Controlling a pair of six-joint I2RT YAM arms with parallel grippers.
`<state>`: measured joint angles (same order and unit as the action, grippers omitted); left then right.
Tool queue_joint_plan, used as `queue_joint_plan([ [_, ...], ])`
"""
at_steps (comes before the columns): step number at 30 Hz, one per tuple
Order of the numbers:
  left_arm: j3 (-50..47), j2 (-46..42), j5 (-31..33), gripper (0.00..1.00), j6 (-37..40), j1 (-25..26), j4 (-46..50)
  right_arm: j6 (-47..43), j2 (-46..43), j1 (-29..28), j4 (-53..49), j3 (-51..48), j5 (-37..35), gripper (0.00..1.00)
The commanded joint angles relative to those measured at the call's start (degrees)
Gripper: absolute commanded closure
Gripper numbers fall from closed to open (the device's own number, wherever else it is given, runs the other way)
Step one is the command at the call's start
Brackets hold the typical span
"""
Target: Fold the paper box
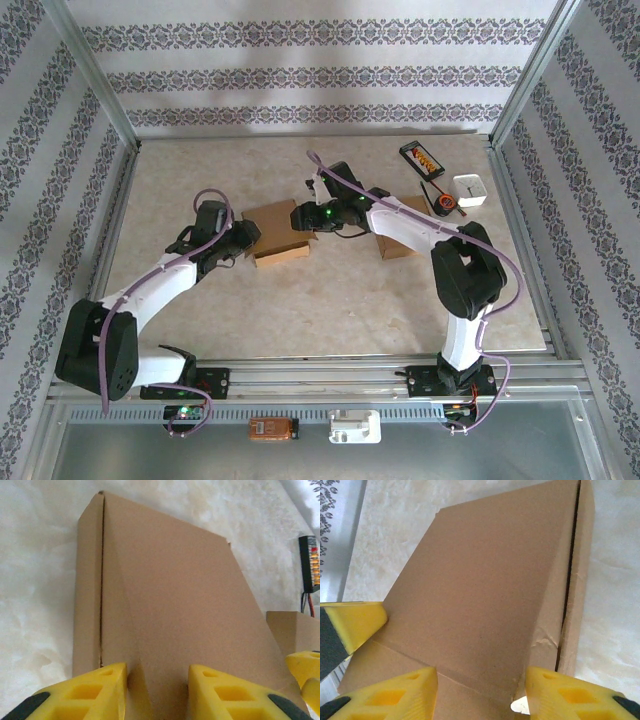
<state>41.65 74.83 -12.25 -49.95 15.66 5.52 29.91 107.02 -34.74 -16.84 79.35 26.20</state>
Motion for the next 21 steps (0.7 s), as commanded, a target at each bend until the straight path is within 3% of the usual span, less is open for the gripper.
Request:
queue_joint_plan([
  [1,-1.1,1.0,-1.0,0.65,-0.1,0.0,-2.1,0.7,0.9,-0.8,1.9,-0.8,1.5,0.50],
  [9,-1.2,-0.1,0.5,0.64,0.8,0.0,-1.0,0.0,-1.3,0.3,0.4,0.1,0.7,0.47],
  [14,-0.6,-3.3,4.1,0.45,2.2,-0.1,-0.5,-1.7,-3.6,0.9,0.5,0.2,-3.1,0.40],
  [21,-0.5,-1.0,0.0,0.43,0.3,-0.1,-0.9,-0.3,-0.3,0.1,0.5,0.5,-2.4,0.38],
])
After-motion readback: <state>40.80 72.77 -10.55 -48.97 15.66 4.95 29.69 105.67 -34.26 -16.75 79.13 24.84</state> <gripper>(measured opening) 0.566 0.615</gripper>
